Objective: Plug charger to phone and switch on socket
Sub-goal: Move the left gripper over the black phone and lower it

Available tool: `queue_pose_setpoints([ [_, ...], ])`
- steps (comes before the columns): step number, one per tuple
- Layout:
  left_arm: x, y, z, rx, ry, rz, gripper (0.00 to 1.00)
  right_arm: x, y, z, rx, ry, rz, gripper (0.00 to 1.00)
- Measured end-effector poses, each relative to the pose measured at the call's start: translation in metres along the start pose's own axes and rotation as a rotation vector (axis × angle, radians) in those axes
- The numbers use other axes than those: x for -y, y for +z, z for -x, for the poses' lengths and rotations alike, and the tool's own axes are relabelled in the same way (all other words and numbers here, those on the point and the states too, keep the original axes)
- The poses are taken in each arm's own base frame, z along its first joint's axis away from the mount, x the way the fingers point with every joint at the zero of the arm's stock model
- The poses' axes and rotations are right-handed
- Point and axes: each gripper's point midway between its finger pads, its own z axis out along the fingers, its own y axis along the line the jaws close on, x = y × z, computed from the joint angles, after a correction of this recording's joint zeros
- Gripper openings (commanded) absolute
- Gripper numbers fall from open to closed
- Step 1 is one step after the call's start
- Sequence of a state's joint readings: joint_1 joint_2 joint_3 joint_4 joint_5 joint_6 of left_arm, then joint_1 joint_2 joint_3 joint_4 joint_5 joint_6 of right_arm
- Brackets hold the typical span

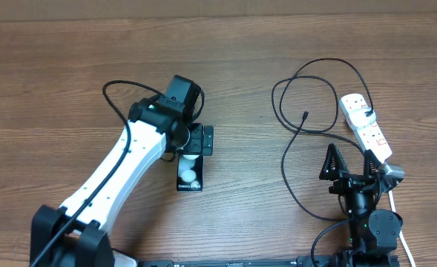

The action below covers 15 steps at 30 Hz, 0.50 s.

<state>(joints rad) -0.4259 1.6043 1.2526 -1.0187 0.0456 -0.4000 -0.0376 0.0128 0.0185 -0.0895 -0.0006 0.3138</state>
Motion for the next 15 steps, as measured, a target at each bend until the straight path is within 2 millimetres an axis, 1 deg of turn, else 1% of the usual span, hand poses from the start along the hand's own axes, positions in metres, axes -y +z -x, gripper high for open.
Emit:
queue_pose_setpoints([
  [8, -0.006, 0.027, -0.006, -0.072, -0.05, 0.047, 1.0, 0.0, 0.0, 0.0, 0.0, 0.0, 0.0, 1.0],
  [15, -0.013, 0.052, -0.022, -0.108, -0.078, 0.056, 1.0, 0.0, 0.0, 0.0, -0.001, 0.0, -0.001, 1.0],
])
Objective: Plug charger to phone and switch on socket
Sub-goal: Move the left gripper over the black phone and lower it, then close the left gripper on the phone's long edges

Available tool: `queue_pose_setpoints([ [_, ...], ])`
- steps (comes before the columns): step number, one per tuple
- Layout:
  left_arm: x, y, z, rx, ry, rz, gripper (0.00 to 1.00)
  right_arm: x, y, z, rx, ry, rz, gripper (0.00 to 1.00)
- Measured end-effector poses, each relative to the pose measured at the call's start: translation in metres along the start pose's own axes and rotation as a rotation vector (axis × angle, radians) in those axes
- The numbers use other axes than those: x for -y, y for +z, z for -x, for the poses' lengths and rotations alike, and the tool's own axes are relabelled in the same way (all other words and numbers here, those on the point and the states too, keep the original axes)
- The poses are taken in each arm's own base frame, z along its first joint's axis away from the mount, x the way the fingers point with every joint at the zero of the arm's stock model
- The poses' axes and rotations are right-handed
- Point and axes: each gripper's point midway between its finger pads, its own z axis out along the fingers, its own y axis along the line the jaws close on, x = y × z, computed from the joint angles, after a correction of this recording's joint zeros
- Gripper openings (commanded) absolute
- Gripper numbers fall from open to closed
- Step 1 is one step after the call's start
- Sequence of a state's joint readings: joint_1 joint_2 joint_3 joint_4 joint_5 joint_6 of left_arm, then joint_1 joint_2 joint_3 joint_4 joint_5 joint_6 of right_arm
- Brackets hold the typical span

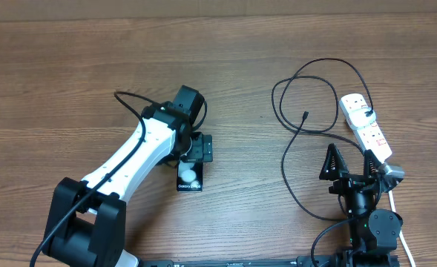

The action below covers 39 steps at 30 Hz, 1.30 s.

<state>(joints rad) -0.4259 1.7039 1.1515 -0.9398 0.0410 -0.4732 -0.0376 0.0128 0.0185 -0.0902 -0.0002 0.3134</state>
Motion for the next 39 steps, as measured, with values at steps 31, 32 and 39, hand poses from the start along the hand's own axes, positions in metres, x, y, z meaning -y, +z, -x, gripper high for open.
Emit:
queue_pose_setpoints([
  [31, -0.005, 0.056, -0.018, -0.058, 0.044, 0.078, 1.0, 0.0, 0.0, 0.0, 0.0, 0.0, 0.0, 1.0],
  [32, -0.005, 0.056, -0.018, -0.059, 0.044, 0.078, 1.0, 0.0, 0.0, 0.0, 0.001, 0.0, 0.0, 1.0],
  [39, -0.004, 0.057, -0.016, -0.054, 0.042, 0.077, 0.89, 0.0, 0.0, 0.0, 0.001, 0.0, 0.0, 1.0],
])
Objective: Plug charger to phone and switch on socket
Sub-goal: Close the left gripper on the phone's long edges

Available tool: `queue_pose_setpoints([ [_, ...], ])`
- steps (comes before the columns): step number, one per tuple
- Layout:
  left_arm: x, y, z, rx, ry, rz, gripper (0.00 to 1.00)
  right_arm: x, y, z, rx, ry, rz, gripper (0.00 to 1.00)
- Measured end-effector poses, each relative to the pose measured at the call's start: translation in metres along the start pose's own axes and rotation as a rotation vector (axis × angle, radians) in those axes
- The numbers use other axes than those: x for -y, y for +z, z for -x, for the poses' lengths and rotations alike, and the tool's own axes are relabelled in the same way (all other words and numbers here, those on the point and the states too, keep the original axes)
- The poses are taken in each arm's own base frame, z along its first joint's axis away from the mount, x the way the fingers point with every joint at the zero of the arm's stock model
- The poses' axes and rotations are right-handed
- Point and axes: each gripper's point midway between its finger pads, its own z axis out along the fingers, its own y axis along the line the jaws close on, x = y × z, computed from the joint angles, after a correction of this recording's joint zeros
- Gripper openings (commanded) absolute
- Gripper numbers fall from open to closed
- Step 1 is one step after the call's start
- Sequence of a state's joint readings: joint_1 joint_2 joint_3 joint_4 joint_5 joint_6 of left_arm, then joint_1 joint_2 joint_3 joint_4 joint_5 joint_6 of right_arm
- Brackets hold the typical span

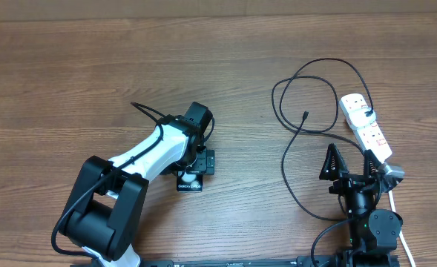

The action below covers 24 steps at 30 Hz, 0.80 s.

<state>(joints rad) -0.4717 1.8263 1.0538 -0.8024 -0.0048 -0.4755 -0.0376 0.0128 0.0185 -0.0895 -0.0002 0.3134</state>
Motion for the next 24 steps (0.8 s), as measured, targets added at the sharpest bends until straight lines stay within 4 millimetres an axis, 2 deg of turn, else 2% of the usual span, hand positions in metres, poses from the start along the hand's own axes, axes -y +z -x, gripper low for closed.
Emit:
queue_pose_setpoints([
  [13, 0.0017, -0.0009, 0.006, 0.023, -0.006, -0.004, 0.65, 0.0, 0.0, -0.0001, 0.0, 0.0, 0.0, 1.0],
  [24, 0.0031, -0.0014, 0.0051, 0.016, -0.005, -0.014, 0.64, 0.0, 0.0, 0.0, 0.0, 0.0, 0.0, 1.0],
])
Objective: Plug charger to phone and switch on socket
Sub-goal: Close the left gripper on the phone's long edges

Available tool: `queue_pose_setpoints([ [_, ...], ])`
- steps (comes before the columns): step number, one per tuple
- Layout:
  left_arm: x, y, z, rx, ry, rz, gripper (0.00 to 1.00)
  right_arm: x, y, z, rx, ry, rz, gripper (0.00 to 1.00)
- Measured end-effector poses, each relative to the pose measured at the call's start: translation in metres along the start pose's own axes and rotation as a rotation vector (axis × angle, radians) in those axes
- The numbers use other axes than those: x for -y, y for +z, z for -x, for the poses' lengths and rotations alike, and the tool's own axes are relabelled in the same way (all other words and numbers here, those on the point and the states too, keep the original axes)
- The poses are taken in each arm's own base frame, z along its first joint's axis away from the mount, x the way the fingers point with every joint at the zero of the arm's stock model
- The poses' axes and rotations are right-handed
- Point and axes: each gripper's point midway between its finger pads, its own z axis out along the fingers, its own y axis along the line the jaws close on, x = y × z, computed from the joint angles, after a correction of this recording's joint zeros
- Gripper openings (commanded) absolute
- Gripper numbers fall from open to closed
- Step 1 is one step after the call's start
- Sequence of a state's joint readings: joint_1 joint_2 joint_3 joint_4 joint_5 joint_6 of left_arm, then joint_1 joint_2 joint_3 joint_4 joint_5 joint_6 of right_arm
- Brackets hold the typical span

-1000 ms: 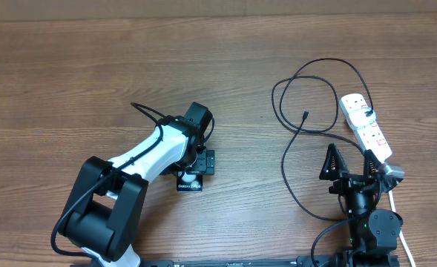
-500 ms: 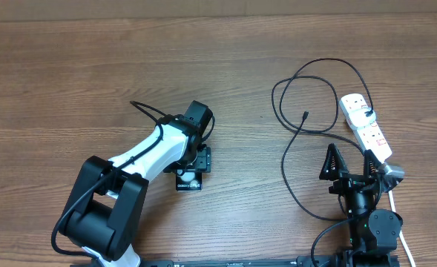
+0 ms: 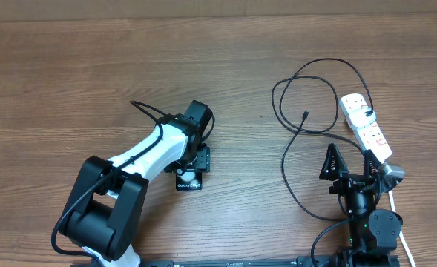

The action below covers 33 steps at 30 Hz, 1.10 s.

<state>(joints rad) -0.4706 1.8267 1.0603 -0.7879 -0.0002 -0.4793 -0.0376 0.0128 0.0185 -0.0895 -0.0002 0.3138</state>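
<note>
The black phone point(image 3: 190, 183) lies flat near the table's middle, only its lower end with a white label showing. My left gripper point(image 3: 194, 163) is down over its upper part, fingers drawn in against the phone's sides. The black charger cable point(image 3: 284, 167) loops across the right half, and its free connector point(image 3: 306, 115) lies on the wood. Its other end runs into the white socket strip point(image 3: 366, 127) at the right. My right gripper point(image 3: 348, 162) stands open near the front right, holding nothing, beside the strip's near end.
The wooden table point(image 3: 70, 74) carries nothing else. The cable's loops lie between the phone and the socket strip, and one strand point(image 3: 301, 210) curls close to my right arm's base. A white lead point(image 3: 401, 230) leaves the strip toward the front edge.
My left gripper's fingers have drawn closer together around the phone. The phone has barely shifted. The right arm, cable and socket strip are unchanged.
My left gripper first hovered over the phone's upper end with much of the phone showing. It then sat lower and nearer, covering more of the phone. Its fingers stood spread at the phone's sides, and now they are pressed in on it. The right arm stayed still throughout.
</note>
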Motion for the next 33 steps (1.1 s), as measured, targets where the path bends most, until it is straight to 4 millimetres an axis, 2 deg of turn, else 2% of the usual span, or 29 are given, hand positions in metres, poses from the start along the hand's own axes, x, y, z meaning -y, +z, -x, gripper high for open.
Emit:
queue_pose_setpoints([
  [6, 0.003, -0.001, -0.002, -0.02, 0.005, -0.023, 0.64, 0.0, 0.0, 0.0, 0.0, -0.001, 0.0, 1.0],
  [16, 0.01, -0.003, -0.016, -0.096, 0.01, -0.068, 0.62, 0.0, 0.0, 0.0, 0.0, -0.001, 0.0, 1.0],
  [33, 0.013, -0.005, -0.019, -0.133, 0.007, -0.078, 0.61, 0.0, 0.0, 0.0, 0.0, -0.001, 0.0, 1.0],
])
